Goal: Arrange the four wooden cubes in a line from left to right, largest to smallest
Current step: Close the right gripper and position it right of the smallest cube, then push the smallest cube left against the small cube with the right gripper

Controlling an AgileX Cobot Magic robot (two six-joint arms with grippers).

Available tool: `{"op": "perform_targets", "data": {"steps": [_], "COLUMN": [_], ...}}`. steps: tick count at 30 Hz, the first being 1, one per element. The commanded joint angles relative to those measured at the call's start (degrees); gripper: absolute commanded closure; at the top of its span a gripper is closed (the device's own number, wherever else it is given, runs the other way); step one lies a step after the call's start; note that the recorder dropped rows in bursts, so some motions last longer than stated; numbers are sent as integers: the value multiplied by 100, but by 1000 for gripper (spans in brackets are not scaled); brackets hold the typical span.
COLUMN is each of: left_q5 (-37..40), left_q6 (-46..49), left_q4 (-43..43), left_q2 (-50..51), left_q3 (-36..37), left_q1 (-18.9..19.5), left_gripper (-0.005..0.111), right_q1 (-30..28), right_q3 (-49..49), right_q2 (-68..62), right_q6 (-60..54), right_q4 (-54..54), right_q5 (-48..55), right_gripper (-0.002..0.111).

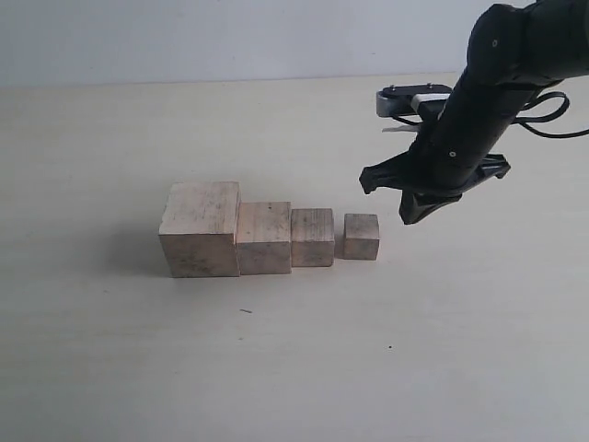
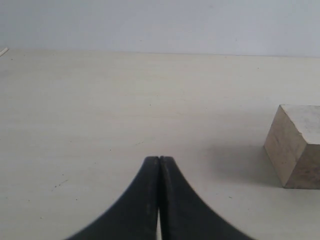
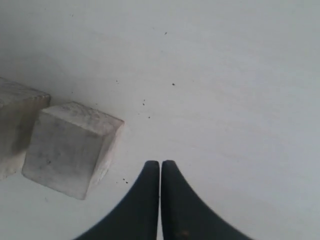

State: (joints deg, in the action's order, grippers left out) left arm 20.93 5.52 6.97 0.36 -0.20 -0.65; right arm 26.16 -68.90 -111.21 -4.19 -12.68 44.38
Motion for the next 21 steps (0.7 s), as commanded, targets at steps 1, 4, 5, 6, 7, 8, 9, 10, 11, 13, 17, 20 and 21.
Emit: {"op": "perform_targets", "data": {"steps": [1,4,5,6,7,8,9,10,11,13,17,20,21], "left_q5": [-65,-65,-65,-65,-65,-65,-65,-65,-65,-65,-65,-65,-65], "left_q6": [5,5,5,5,5,5,5,5,5,5,5,5,5], "left_q4": [-6,-6,-6,-6,-6,-6,-6,-6,-6,-6,-6,-6,-6], "left_q2": [-36,-36,-36,-36,-36,-36,-36,-36,-36,-36,-36,-36,-36], "left_q3": [20,20,20,20,20,20,20,20,20,20,20,20,20], "left_q1": [18,18,18,18,18,18,18,18,18,18,18,18,18], "left_gripper": [107,107,107,107,107,107,107,107,107,107,107,107,107], "right_q1": [-13,-13,-13,7,24,78,123,185,255,358,454,454,454], "right_q3": [-3,-3,-3,-3,-3,-3,-11,-11,-11,-11,-11,-11,-11], "right_q2": [-155,-288,-342,-359,-367,-367,-367,-367,-367,-367,-367,-367,-367], "right_q6": [213,283,283,283,283,283,283,283,283,283,585,571,491], "right_q4": [-4,-16,-16,-31,-31,-31,-42,-42,-31,-22,269,186,113], "right_q5": [30,75,87,87,70,36,26,10,-38,-80,-227,-256,-270], "right_gripper": [106,106,106,106,106,106,106,106,106,106,106,106,106]}}
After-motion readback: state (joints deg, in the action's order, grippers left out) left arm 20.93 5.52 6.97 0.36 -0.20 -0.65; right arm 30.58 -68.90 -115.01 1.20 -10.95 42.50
